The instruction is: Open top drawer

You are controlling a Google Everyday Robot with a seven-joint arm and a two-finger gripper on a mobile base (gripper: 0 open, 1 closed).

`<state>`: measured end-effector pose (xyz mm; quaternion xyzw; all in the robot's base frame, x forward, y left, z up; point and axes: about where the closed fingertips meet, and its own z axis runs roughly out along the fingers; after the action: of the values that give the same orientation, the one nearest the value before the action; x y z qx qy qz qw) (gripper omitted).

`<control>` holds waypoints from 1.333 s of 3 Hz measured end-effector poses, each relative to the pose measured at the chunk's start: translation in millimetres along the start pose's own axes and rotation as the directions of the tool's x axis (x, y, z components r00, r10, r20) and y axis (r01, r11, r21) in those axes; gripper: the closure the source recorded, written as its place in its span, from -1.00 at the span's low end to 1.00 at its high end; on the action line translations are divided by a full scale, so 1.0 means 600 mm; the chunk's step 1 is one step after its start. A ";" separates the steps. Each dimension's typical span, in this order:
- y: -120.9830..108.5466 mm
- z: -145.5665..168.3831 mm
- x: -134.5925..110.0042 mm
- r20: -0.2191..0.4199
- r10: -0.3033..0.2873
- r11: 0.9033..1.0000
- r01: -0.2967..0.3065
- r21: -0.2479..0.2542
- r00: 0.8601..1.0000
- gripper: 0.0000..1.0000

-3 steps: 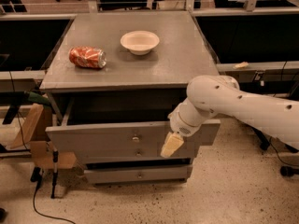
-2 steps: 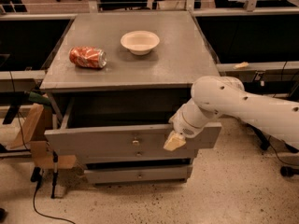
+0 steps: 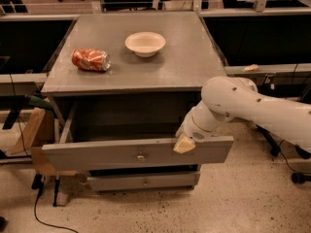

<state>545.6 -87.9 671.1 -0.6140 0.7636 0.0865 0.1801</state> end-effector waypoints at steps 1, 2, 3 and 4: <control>0.003 -0.003 0.017 -0.003 0.006 1.000 -0.006 -0.001 1.000 1.00; 0.005 -0.004 0.020 -0.004 -0.003 1.000 0.003 -0.013 1.000 0.65; 0.008 -0.002 0.020 -0.003 -0.017 1.000 0.016 -0.024 1.000 0.18; 0.015 -0.002 0.020 -0.002 -0.030 0.999 0.029 -0.033 1.000 -0.28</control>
Offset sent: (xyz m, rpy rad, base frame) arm -0.0064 -0.0159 -0.0056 -0.0022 0.0261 0.0353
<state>534.6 -97.0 666.6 -0.6282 0.7532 0.0955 0.1702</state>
